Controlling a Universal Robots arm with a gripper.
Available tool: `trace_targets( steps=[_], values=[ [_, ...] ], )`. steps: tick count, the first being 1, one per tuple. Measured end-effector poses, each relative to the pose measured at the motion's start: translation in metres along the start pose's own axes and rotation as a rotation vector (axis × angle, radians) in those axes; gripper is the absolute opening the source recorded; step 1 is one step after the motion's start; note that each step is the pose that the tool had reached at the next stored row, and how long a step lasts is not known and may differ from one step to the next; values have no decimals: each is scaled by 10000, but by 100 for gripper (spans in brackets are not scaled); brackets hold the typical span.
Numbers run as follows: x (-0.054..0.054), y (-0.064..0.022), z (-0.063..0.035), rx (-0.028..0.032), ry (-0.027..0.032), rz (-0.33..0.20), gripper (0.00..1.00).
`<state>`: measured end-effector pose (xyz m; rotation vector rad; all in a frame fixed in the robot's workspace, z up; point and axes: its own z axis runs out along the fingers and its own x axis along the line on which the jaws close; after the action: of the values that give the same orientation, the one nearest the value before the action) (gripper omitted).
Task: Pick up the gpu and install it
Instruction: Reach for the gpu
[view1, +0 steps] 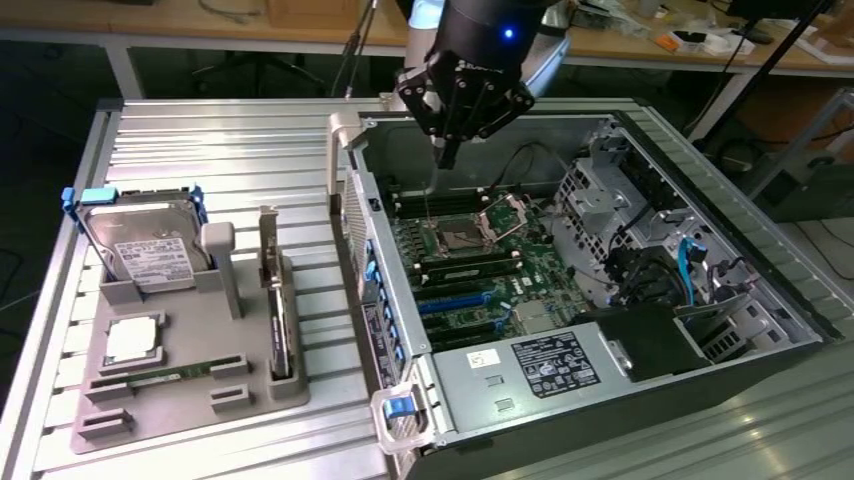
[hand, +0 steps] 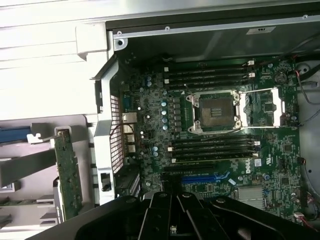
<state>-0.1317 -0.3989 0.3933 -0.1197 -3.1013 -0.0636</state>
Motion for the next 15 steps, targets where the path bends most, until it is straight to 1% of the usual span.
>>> trace_targets(
  steps=[2,15],
  values=[
    [63,-5,2,-1,0,0,11],
    [217,-17,8,-1,-1,-1,11]
  ],
)
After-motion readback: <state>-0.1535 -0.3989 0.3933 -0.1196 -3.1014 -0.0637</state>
